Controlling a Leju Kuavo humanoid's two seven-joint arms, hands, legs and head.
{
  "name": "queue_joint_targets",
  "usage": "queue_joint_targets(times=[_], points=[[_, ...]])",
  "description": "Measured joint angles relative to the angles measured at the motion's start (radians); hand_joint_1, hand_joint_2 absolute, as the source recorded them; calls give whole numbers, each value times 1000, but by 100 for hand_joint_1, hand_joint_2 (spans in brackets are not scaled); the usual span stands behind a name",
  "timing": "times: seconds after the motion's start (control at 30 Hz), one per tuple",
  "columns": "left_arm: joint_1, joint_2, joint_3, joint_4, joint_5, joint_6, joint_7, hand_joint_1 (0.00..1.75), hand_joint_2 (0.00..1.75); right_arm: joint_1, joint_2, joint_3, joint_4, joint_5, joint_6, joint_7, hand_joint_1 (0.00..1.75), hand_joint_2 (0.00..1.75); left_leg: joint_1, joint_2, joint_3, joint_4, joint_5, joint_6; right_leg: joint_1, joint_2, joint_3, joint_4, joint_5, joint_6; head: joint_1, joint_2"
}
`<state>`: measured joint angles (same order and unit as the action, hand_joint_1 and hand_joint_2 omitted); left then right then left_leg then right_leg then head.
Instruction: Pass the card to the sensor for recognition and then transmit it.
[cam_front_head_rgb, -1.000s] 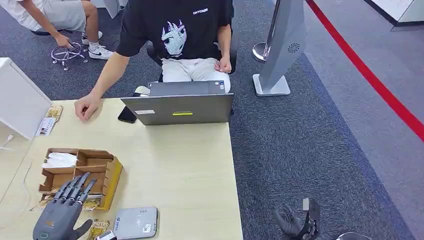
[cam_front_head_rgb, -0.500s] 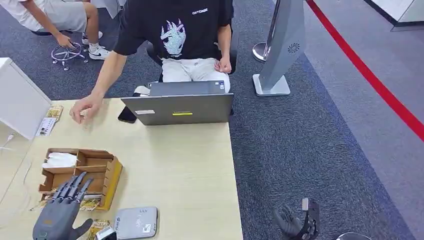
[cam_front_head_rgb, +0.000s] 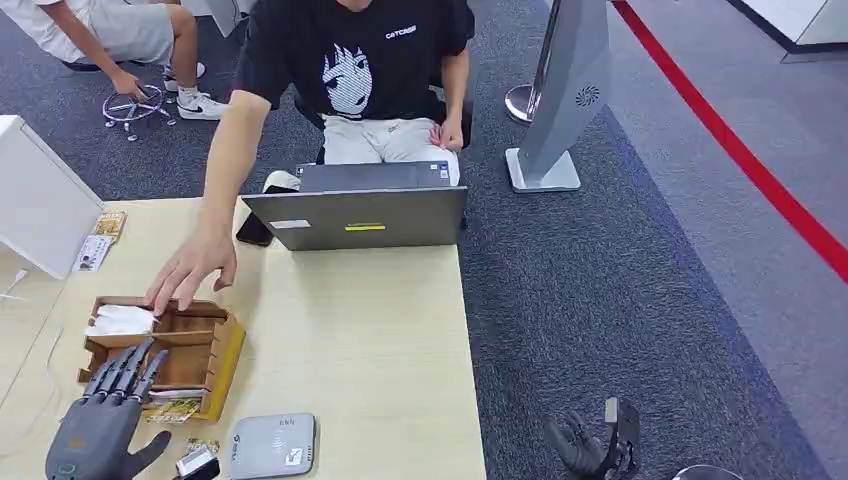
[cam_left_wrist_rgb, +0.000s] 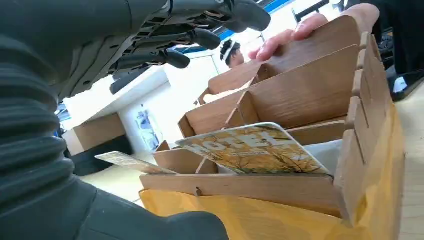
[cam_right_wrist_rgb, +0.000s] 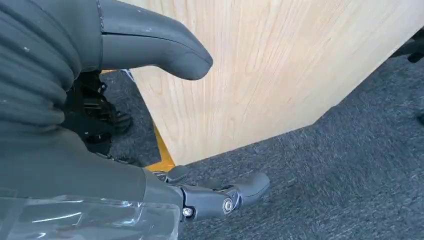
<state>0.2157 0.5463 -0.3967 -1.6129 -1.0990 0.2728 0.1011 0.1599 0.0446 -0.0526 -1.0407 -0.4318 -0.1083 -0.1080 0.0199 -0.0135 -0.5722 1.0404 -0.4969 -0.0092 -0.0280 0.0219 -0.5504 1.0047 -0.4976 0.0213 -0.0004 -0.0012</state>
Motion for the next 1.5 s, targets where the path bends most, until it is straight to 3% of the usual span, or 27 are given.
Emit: queue_joint_targets(times=[0.07,0.1,0.73,0.87,0.97,1.2,1.5], points=[[0,-1,1,0,0,0,0,0,175,0,0,0,0,0,0,0,0,175,0,0,0,0,0,0,0,0,0,0,0,0,0,0],[0,-2,1,0,0,0,0,175,175,0,0,0,0,0,0,0,0,175,0,0,0,0,0,0,0,0,0,0,0,0,0,0],[4,-5,7,2,30,-31,-8,175,175,0,0,3,-1,0,-1,1,0,175,0,0,0,0,0,0,0,0,0,0,0,0,0,0],[1,-11,11,4,23,-1,-8,175,175,0,0,4,-1,0,-3,1,0,175,0,0,0,0,0,0,0,0,0,0,0,0,0,0],[-15,-20,36,-11,22,42,-33,175,175,0,0,5,-1,0,-7,1,0,175,0,0,0,0,0,0,0,0,0,0,0,0,0,0],[-97,-42,143,-105,29,38,-118,175,175,0,0,6,1,-1,-14,-1,0,175,0,0,0,0,1,-1,0,0,0,0,1,-1,0,0],[-194,-37,192,-144,16,26,-128,175,175,-2,0,13,13,0,-14,-6,0,175,1,-1,0,0,2,-1,1,-1,-1,0,1,-1,0,0]])
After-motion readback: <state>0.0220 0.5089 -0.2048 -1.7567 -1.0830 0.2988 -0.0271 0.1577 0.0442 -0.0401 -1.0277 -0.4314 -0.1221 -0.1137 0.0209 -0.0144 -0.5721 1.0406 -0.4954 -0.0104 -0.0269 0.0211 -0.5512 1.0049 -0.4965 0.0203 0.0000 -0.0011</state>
